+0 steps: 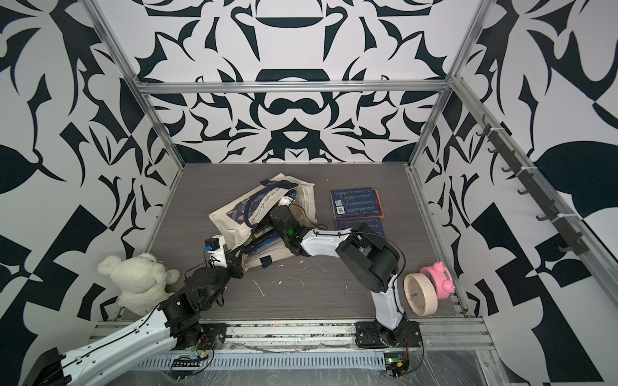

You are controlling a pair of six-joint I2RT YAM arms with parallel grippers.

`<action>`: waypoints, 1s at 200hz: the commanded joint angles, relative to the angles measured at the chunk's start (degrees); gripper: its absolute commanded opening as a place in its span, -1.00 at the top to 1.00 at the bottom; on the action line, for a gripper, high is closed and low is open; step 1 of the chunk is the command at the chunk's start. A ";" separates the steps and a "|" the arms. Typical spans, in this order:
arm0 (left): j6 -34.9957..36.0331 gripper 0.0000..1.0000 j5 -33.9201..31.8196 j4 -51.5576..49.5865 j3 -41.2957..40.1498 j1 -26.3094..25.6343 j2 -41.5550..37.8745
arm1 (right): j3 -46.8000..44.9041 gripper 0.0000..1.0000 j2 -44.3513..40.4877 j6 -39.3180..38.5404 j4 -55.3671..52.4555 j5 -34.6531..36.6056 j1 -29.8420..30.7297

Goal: Take out the books from the canvas bag
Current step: Pick up the book from the canvas bag.

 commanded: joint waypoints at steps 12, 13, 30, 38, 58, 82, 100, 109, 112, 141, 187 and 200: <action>0.44 1.00 1.09 3.60 0.97 -0.23 -0.20 | 4.28 0.00 2.32 4.23 3.82 -1.19 0.70; 0.44 1.00 1.06 3.60 0.95 -0.21 -0.20 | 4.30 0.01 2.42 4.33 3.81 -1.13 0.72; 0.44 1.00 1.03 3.51 1.00 -0.17 -0.51 | 5.06 0.13 3.66 5.14 3.80 -0.49 0.68; 0.44 1.00 1.08 3.51 0.92 -0.13 -0.64 | 5.43 0.15 3.99 5.32 3.80 0.09 0.67; 0.35 1.00 1.04 3.51 0.83 -0.13 -0.86 | 7.00 0.16 4.94 6.21 2.57 0.68 0.68; 0.42 1.00 1.26 3.43 0.86 -0.19 -0.90 | 7.49 0.34 5.85 7.98 2.05 1.03 0.74; 0.35 1.00 1.12 3.17 0.89 -0.16 -1.25 | 6.47 0.56 5.19 7.89 2.22 1.17 0.73; 0.35 1.00 1.09 3.08 0.83 -0.12 -1.48 | 5.52 0.65 4.14 7.55 2.22 1.34 0.86; 0.35 1.00 0.98 3.07 0.83 -0.16 -1.51 | 5.13 0.69 3.77 7.58 2.27 1.38 0.91; 0.10 1.00 0.09 2.86 0.82 -0.11 -1.61 | 1.62 1.00 -0.71 7.29 1.38 -0.06 1.07; -0.61 1.00 -1.25 2.58 0.84 -0.11 -1.61 | -3.48 1.00 -8.62 4.27 -3.16 -6.52 1.07; -0.95 1.00 -1.98 2.30 0.83 -0.15 -1.86 | -5.78 1.00 -11.83 2.49 -4.33 -7.15 1.09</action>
